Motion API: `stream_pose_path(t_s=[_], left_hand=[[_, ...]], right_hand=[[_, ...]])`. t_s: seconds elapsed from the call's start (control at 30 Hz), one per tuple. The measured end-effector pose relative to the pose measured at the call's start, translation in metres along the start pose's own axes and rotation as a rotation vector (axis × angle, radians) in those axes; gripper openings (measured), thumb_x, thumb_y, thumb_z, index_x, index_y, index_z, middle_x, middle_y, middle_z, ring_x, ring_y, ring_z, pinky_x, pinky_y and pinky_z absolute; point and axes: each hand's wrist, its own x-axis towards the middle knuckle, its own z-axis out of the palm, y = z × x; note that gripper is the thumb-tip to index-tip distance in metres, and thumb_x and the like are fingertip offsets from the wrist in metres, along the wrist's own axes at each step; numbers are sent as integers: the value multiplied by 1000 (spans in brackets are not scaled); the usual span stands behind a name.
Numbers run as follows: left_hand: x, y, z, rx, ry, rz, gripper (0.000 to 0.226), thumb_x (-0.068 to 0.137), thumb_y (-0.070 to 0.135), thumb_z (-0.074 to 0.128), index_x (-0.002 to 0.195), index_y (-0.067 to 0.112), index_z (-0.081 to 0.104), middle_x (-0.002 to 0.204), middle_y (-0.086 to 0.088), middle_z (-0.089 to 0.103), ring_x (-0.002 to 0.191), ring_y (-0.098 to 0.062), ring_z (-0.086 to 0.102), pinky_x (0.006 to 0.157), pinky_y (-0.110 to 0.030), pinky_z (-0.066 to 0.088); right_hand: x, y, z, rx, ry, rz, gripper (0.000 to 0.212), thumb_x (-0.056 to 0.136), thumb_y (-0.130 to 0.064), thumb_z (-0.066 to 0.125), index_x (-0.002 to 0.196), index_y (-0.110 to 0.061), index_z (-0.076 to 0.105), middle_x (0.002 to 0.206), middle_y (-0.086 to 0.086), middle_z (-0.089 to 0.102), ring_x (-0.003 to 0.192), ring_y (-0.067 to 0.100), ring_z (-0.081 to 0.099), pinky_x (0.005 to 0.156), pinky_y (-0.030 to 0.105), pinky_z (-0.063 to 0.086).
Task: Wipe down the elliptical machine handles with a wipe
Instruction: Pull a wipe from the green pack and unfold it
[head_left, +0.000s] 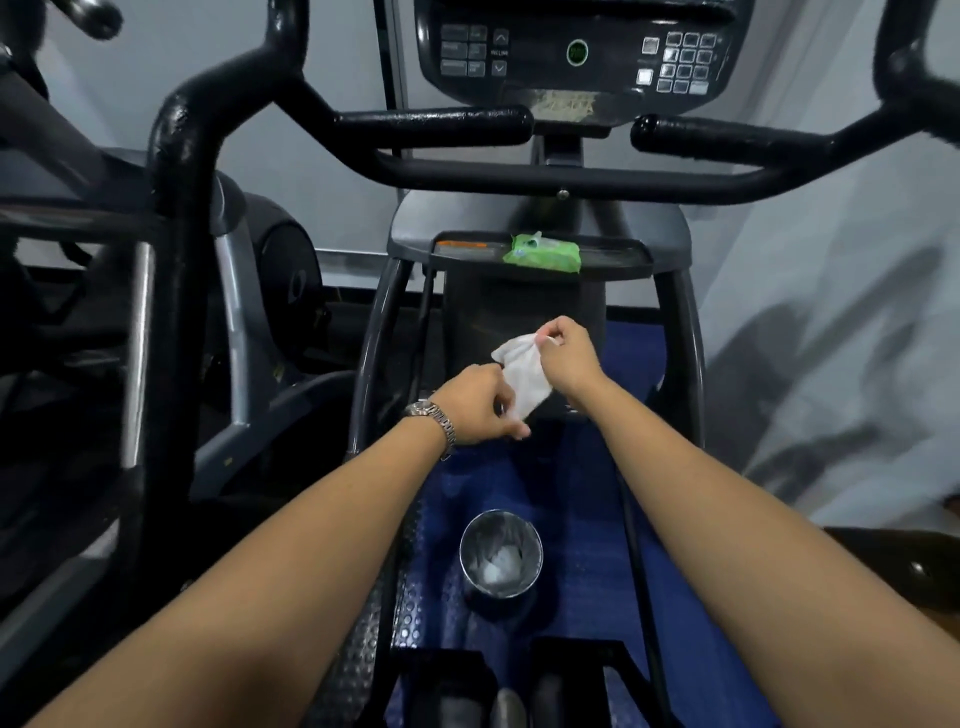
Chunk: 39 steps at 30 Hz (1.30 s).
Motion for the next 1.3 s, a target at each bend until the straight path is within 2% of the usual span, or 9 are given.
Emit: stream_pose_path(t_s=[0.13,0.27,0.37,0.47,0.67,0.83,1.03,1.17,1.3], left_hand=[[-40,4,11,-163,124,1,55,76,59,62,60,6,62,74,-10,60,67,-23,57,61,-38,47],[-56,8,6,-347,458,-201,33,79,42,69,87,12,58,96,-2,46,84,-13,49,80,-26,43],[-64,20,1,-576,302,-358,60,73,41,76,116,9,50,112,-2,48,101,-17,52,90,-30,46],[-77,28,4,-1025,56,-458,43,79,27,74,110,1,61,106,-13,68,99,-27,66,85,-38,55],[-101,37,32,-1183,325,-513,25,86,16,66,108,5,63,106,-15,68,94,-26,67,82,-40,56],[-127,49,41,-1430,112,-497,32,86,6,64,116,-3,58,112,-19,64,96,-27,65,79,-35,57],[-147,59,44,-1331,161,-495,30,78,-18,59,106,-7,60,102,-14,66,95,-25,64,74,-25,57],[-158,58,46,-1100,297,-381,16,75,-12,67,86,0,69,94,-18,68,92,-26,65,83,-36,55],[-171,65,45,-930,306,-303,11,78,-14,64,79,-4,69,74,-14,67,63,-8,67,57,-19,54]], right_hand=[[-40,2,3,28,17,-29,16,91,-2,43,83,-13,51,78,-5,50,72,9,44,63,22,39],[-75,0,0,20,-88,-70,10,94,-8,46,89,-12,55,81,-2,52,67,8,42,62,20,39],[-92,-1,-4,68,-188,-46,9,95,-13,50,93,-12,59,83,4,56,70,13,47,65,26,44],[-105,1,-7,227,-206,62,9,96,-17,53,90,-16,60,84,7,60,73,18,55,67,32,50],[-145,23,-24,603,-477,417,32,86,-15,69,108,8,64,101,21,71,88,28,72,71,34,58],[-166,36,-37,560,-444,473,23,82,5,67,105,6,64,100,19,70,83,26,70,70,35,61],[-180,35,-51,547,-436,417,22,80,15,62,99,3,66,87,15,70,75,25,70,61,32,60],[-186,36,-53,469,-401,302,25,81,21,54,76,0,67,76,13,67,63,19,69,59,27,58],[-191,34,-52,345,-376,221,35,83,21,45,65,-2,65,69,14,62,50,17,57,43,21,47]])
